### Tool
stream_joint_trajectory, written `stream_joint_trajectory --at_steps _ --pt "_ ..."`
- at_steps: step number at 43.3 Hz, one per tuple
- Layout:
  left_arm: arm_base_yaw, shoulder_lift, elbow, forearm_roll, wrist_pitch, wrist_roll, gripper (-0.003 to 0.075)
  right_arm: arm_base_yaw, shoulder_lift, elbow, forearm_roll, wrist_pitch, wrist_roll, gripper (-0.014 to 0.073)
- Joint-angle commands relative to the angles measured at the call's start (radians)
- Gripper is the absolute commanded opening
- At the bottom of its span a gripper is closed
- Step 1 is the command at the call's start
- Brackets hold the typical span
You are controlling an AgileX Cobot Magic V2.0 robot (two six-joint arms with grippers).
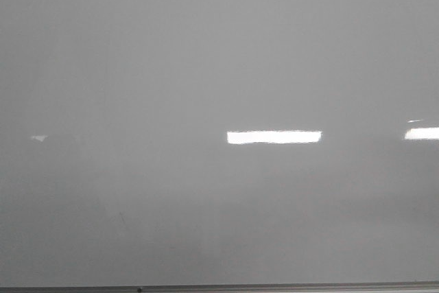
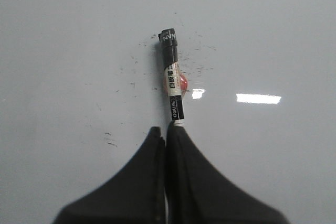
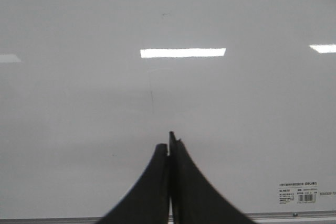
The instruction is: Write number 8 on whiteboard
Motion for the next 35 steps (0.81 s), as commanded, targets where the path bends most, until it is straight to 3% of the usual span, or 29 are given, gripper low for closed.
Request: stream_joint_trajectory --at_steps 1,15,24,28,35 --pt "0.001 -0.013 0.013 -0.005 -0.088 0.000 -0.0021 0.004 -0.012 -0.002 -0.007 -0.077 -0.001 -0.0069" --pt "0.001 -0.013 0.013 -0.005 -0.096 0.000 -0.0021 0.004 -0.012 -0.002 -0.007 -0.087 -0.001 -0.0069" --pt "0.001 -0.013 0.011 -0.009 -0.250 -0.007 -0.0021 0.004 -0.012 -0.033 0.009 -0.178 -0.001 -0.0069" --pt "0.001 -0.013 -0.028 -0.009 -0.308 -0.014 -0.0021 0.004 -0.012 -0.111 0.009 -0.125 -0.001 -0.0069" --pt "0.001 0.021 -0.190 0.006 -0.206 -0.014 -0.0021 0.004 0.020 -0.302 0.008 0.043 -0.001 -0.0067"
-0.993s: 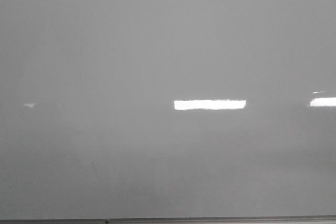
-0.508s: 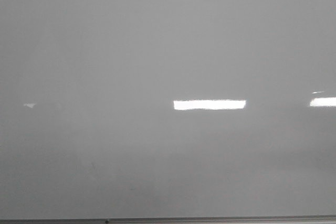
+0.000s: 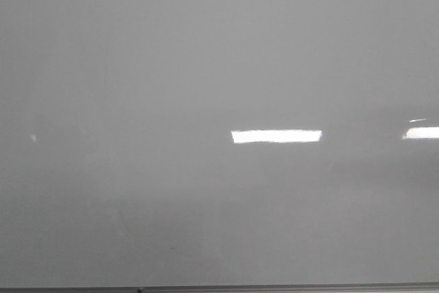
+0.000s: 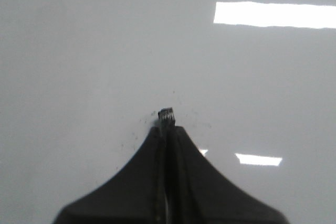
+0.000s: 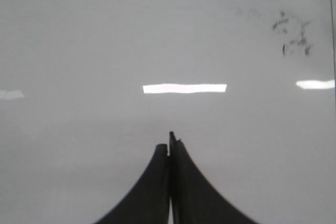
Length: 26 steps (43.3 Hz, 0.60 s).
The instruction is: Write number 8 on whiteboard
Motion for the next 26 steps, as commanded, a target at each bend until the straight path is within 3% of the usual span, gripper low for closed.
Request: stream_joint_trajectory --at_steps 1,6,11,20,23,26 --pt "0.001 0.035 -0.143 0.017 -0.019 -0.008 -0.0021 0.004 0.034 -0.143 0.000 0.035 -0.001 -0.0066" --pt "0.001 0.160 -0.263 0.058 0.131 -0.008 -0.0021 0.004 0.152 -0.258 0.000 0.126 -0.001 -0.0066" --pt "0.001 0.314 -0.342 0.065 0.229 -0.008 -0.0021 0.005 0.274 -0.322 0.000 0.123 -0.001 -0.0066" --pt "0.001 0.434 -0.362 0.059 0.203 -0.008 0.0008 0.005 0.374 -0.346 0.000 0.086 -0.001 -0.0056" --pt "0.001 0.441 -0.362 0.057 0.196 -0.008 0.0122 0.005 0.374 -0.346 0.000 0.086 -0.001 0.0021" --pt "0.001 0.443 -0.362 0.057 0.191 -0.008 0.0293 0.005 0.374 -0.346 0.000 0.083 -0.001 0.0148"
